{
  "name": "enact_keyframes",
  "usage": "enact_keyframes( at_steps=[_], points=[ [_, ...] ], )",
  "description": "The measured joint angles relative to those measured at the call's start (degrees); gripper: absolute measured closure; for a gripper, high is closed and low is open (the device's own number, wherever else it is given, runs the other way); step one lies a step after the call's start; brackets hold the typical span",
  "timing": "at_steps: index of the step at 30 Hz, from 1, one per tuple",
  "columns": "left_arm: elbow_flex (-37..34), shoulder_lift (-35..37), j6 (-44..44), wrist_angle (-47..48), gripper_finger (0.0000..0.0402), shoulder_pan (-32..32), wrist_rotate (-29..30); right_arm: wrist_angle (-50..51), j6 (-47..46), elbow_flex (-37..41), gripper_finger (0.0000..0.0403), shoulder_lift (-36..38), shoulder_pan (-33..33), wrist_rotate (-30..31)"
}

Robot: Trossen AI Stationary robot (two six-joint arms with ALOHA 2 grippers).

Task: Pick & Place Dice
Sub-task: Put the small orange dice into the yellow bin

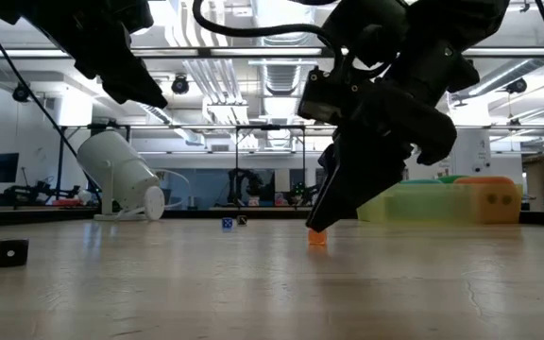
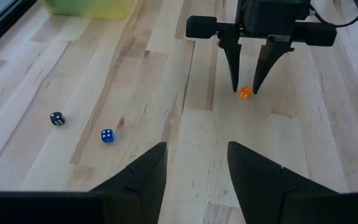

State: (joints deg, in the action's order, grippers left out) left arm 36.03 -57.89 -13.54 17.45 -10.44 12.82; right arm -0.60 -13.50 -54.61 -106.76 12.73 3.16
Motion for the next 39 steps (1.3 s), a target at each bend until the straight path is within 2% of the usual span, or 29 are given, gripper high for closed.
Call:
enact_keyframes(
  at_steps=[29,39],
  points=[
    [0.0,0.0,0.0,0.0,0.0227,0.0,0.0,-3.4,-1.3,2.3,0.0289,0.0,0.0,0.0],
    [0.0,0.0,0.0,-0.1,0.0227,0.0,0.0,-10.2,-1.3,2.6,0.0288,-4.4,0.0,-0.2]
  ],
)
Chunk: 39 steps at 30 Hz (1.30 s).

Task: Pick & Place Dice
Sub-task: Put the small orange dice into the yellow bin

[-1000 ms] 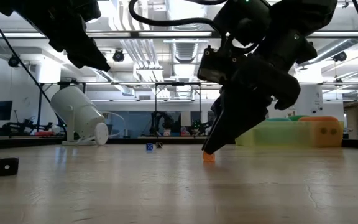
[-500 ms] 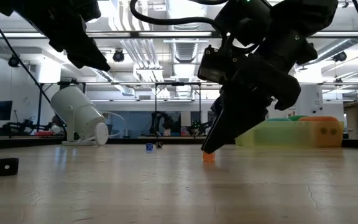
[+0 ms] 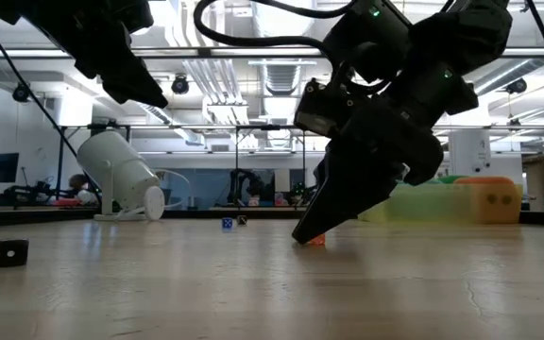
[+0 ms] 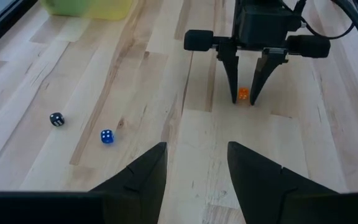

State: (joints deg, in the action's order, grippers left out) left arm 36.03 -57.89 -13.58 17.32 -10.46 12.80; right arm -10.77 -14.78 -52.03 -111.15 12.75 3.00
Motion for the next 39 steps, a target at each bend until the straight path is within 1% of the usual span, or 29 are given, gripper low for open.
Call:
enact_keyframes(
  at_steps=[6,13,27,39],
  points=[
    [0.0,0.0,0.0,-0.1,0.0227,0.0,0.0,1.4,0.4,0.0,0.03,1.3,0.0,-0.3],
    [0.0,0.0,0.0,-0.3,0.0227,0.0,0.0,7.3,0.4,0.3,0.0309,4.5,0.0,-0.8],
    [0.0,0.0,0.0,-0.3,0.0227,0.0,0.0,6.3,-0.9,0.3,0.0308,4.2,0.0,-0.4],
    [0.0,0.0,-0.1,-0.3,0.0227,0.0,0.0,5.4,-1.1,0.1,0.0331,2.7,0.0,-0.1]
  ],
)
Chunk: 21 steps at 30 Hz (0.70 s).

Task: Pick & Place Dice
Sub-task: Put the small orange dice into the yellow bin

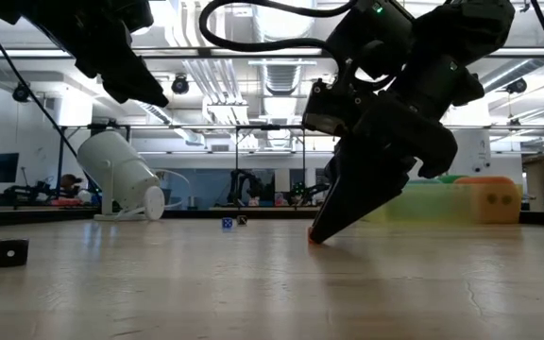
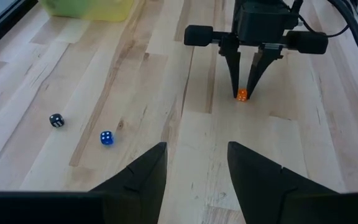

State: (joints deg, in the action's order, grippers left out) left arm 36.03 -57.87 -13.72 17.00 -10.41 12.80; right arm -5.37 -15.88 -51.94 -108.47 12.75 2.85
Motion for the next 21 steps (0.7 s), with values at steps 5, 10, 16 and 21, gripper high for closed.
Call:
enact_keyframes(
  at_steps=[5,10,16,21],
  points=[
    [0.0,0.0,0.0,0.0,0.0227,0.0,0.0,0.0,-0.2,0.0,0.0349,0.0,0.0,0.0],
    [0.0,0.0,0.0,0.0,0.0227,0.0,0.0,0.2,-0.1,-0.1,0.0362,0.1,0.0,0.1],
    [0.0,0.0,0.2,0.0,0.0227,0.0,0.0,1.8,1.9,-0.1,0.0358,2.6,0.0,0.2],
    [0.0,0.0,0.2,0.0,0.0227,0.0,0.0,9.3,2.9,-0.2,0.0357,8.1,-0.4,7.1]
  ],
)
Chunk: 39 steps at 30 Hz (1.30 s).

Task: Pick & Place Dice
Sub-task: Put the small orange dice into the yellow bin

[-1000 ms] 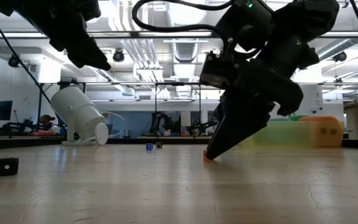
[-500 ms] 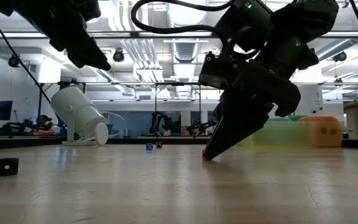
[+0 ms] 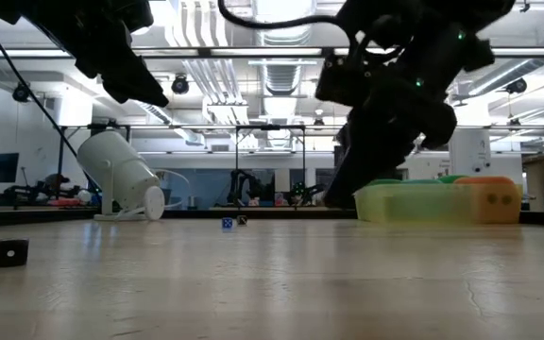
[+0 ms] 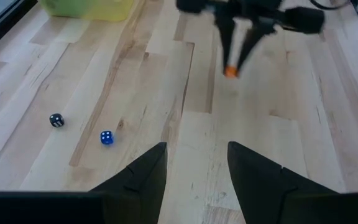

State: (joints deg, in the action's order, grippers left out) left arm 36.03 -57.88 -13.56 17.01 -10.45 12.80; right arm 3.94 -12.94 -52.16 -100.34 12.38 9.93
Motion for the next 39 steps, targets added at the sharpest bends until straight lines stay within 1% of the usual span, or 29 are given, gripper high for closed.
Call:
enact_keyframes(
  at_steps=[6,10,12,13,18,22,25,28,33,39],
  points=[
    [0.0,0.0,0.0,-0.1,0.0227,0.0,0.0,10.8,-2.4,0.0,0.0356,8.5,-1.3,12.0],
    [0.0,0.0,0.0,-0.3,0.0227,0.0,0.0,18.7,-6.0,0.2,0.0355,13.6,-3.3,21.7],
    [0.0,0.0,0.0,-0.5,0.0227,0.0,0.0,21.4,-8.4,0.2,0.0355,15.9,-5.0,24.6],
    [0.0,0.0,0.0,-0.5,0.0227,0.0,0.0,22.7,-9.6,0.2,0.0355,17.0,-6.1,25.0],
    [0.0,0.0,0.0,-0.8,0.0227,0.0,0.0,26.0,-13.5,1.5,0.0355,20.5,-12.7,25.1],
    [0.0,0.0,0.0,-0.8,0.0227,0.0,0.0,26.2,-13.2,3.4,0.0355,22.0,-19.0,24.8],
    [0.0,0.0,0.0,-0.8,0.0227,0.0,0.0,26.4,-13.3,4.7,0.0354,23.1,-23.7,22.5],
    [0.0,0.0,0.0,-0.8,0.0227,0.0,0.0,26.3,-13.2,5.7,0.0354,23.3,-27.7,18.9],
    [0.0,0.0,0.0,-0.8,0.0227,0.0,0.0,26.3,-13.2,6.5,0.0341,23.4,-31.4,15.5],
    [0.0,0.0,0.0,-0.8,0.0227,0.0,0.0,26.1,-15.4,6.5,0.0317,23.4,-32.6,15.4]
  ],
)
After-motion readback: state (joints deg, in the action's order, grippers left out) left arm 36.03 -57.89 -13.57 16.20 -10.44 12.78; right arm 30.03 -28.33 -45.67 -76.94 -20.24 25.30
